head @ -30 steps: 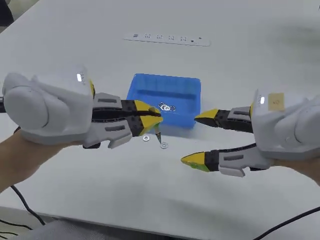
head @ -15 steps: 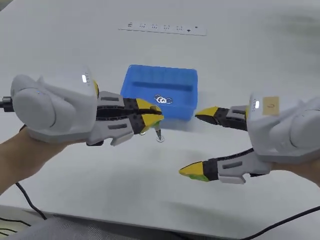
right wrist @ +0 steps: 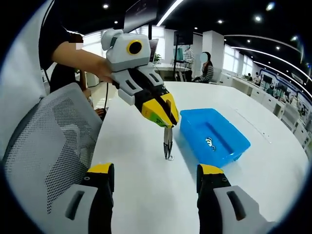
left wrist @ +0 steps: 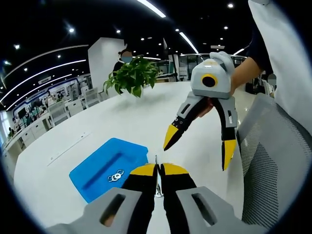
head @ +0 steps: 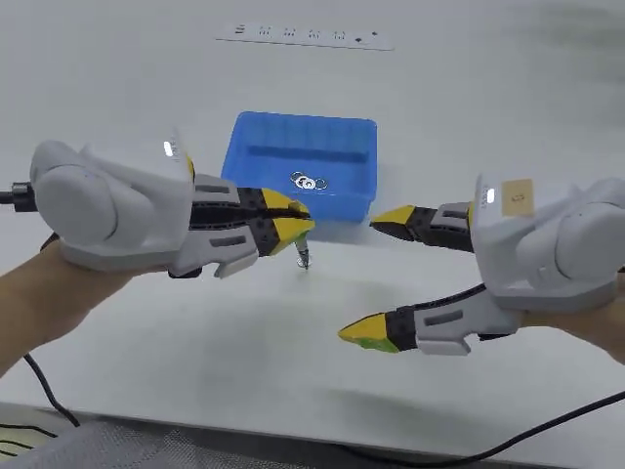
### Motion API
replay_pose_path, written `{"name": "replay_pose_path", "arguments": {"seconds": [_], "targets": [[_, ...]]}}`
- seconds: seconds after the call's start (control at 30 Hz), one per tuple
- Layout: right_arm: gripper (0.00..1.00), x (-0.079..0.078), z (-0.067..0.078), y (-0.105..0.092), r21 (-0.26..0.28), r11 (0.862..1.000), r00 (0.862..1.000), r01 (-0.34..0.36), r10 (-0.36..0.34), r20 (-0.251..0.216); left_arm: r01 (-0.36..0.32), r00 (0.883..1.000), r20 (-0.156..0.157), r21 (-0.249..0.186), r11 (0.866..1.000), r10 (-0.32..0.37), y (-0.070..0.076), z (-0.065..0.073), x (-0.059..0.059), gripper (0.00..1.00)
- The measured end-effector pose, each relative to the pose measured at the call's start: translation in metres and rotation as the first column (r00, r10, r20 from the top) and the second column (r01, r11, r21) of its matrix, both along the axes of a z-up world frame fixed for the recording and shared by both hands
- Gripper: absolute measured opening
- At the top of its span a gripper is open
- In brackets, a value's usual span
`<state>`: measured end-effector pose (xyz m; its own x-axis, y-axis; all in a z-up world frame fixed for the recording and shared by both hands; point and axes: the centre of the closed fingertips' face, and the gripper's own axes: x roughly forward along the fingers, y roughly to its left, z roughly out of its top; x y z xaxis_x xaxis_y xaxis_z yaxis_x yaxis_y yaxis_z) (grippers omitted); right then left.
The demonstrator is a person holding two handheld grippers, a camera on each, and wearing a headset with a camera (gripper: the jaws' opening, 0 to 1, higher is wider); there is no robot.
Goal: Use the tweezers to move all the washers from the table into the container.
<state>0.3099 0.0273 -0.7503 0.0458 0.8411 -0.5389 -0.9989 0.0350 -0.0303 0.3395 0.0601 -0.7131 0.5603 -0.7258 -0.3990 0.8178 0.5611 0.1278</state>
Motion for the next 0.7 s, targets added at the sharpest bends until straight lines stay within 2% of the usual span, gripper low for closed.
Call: {"name": "replay_pose_path", "arguments": {"seconds": [0.17,0.27,0.4,0.7], "targets": [[0.69,-0.0001,-0.0007,0.0002,0.003,1.0,1.0,0.006,-0.006,-0.009,-0.004,1.0,0.003,-0.003,1.0,0.004,0.0011,0.0,0.0024,0.07],[0.69,-0.0013,-0.0013,0.0018,0.001,1.0,1.0,0.002,-0.002,-0.01,0.019,1.0,0.019,0.031,0.999,-0.019,0.0015,-0.0008,0.0018,0.07],[0.69,-0.0014,-0.0011,0.0041,0.003,1.0,1.0,0.001,-0.001,-0.012,0.027,0.999,0.016,0.041,0.999,-0.027,0.0021,-0.0008,0.0009,0.07],[0.68,-0.0006,0.0017,0.0041,0.014,1.0,1.0,0.011,-0.011,-0.017,0.015,1.0,0.023,0.033,0.999,-0.016,0.0025,0.0024,0.0006,0.07]]}}
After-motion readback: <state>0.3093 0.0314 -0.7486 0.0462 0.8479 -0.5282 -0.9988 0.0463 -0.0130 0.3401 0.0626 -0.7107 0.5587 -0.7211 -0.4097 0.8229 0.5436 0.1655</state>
